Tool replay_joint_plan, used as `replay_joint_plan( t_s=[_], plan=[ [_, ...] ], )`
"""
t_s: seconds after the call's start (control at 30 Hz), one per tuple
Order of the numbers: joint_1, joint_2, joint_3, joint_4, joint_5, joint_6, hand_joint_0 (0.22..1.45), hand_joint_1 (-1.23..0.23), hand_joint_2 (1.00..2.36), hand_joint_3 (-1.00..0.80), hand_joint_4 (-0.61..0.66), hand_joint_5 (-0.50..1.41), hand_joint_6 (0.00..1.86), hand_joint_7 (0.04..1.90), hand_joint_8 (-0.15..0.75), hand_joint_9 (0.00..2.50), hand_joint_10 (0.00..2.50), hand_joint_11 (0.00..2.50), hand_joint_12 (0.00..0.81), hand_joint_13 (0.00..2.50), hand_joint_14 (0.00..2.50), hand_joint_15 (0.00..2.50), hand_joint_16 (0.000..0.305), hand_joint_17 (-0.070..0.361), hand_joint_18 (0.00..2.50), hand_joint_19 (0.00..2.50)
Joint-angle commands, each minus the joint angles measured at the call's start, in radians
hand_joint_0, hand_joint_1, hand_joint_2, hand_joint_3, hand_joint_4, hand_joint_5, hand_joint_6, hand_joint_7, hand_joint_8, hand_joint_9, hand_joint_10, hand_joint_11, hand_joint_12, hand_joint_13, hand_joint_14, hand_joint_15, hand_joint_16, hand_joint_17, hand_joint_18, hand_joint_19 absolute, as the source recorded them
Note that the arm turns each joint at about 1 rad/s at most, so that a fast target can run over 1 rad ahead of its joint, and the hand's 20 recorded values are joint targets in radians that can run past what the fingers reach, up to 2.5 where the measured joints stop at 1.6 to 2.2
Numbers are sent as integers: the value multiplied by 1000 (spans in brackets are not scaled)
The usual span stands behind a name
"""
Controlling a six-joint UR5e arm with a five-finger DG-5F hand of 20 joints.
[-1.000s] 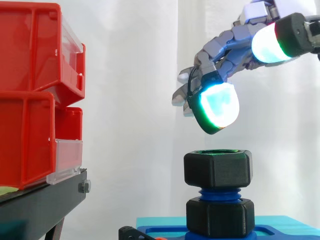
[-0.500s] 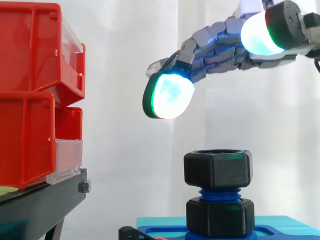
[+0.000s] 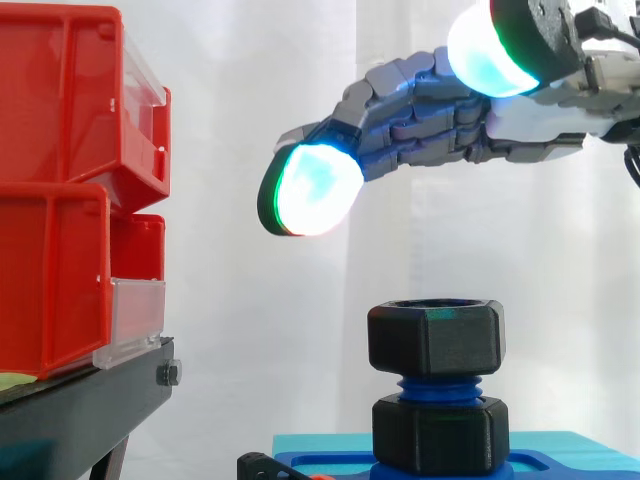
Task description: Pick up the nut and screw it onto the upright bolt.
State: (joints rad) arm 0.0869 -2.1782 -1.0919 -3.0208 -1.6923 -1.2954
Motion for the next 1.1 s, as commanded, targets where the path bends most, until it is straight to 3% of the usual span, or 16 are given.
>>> replay_joint_plan(
  t_s=[0.0, 0.3, 0.47, 0.6, 1.07],
  plan=[
    [-1, 0, -3, -3, -1, -1, 464, -90, 1000, -500, 122, -228, 501, 657, 188, 0, 0, 0, 355, 0, 0, 0, 50, 112, 0, 0],
    [-3, 0, -3, -47, -4, -7, 471, -86, 1000, -500, 161, -202, 502, 773, 211, 0, 0, 0, 355, 0, 0, 0, 50, 112, 0, 0],
    [-7, -14, -16, -36, -4, -4, 474, -89, 1000, -500, 176, -197, 502, 797, 216, 5, 0, 0, 357, 0, 0, 0, 50, 112, 0, 0],
    [-12, -14, -51, 8, -10, 22, 476, -92, 1000, -500, 176, -192, 503, 807, 219, 14, 0, 0, 357, 0, 0, 0, 50, 112, 0, 0],
    [-26, -14, -59, 29, -26, 34, 482, -147, 1000, -500, 251, -140, 503, 980, 241, 153, 0, 0, 347, 0, 0, 0, 47, 106, 0, 0]
  ],
)
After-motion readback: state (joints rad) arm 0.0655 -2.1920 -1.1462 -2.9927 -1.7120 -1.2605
